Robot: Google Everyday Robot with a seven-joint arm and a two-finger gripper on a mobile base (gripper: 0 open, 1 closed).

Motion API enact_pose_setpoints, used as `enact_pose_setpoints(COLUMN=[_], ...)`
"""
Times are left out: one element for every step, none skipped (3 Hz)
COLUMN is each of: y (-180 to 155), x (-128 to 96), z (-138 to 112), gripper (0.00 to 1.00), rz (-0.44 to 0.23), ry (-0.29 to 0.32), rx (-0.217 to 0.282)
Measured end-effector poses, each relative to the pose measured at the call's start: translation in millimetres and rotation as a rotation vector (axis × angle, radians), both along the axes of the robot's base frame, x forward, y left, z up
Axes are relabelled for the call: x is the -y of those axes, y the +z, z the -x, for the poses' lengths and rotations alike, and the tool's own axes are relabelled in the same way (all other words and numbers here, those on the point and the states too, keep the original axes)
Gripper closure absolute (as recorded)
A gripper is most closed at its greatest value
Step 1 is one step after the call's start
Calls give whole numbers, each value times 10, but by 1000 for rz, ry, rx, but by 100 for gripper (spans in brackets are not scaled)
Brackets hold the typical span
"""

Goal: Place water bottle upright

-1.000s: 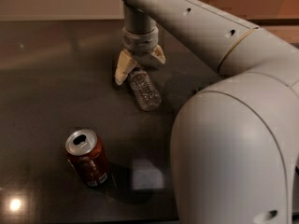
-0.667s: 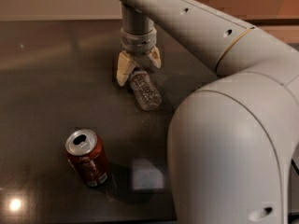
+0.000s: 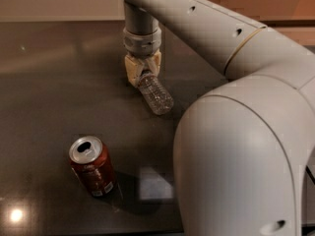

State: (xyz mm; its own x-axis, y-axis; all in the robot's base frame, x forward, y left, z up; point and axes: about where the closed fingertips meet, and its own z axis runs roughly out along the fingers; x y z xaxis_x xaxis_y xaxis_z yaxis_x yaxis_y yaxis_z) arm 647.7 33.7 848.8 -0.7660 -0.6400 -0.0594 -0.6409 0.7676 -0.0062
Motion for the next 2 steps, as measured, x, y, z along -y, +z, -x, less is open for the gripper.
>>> enact_pose_setpoints(y=[252, 680], x=[75, 126], z=[136, 182], gripper=[100, 100], rz=[-71, -184], ry=[127, 275], rx=[43, 217])
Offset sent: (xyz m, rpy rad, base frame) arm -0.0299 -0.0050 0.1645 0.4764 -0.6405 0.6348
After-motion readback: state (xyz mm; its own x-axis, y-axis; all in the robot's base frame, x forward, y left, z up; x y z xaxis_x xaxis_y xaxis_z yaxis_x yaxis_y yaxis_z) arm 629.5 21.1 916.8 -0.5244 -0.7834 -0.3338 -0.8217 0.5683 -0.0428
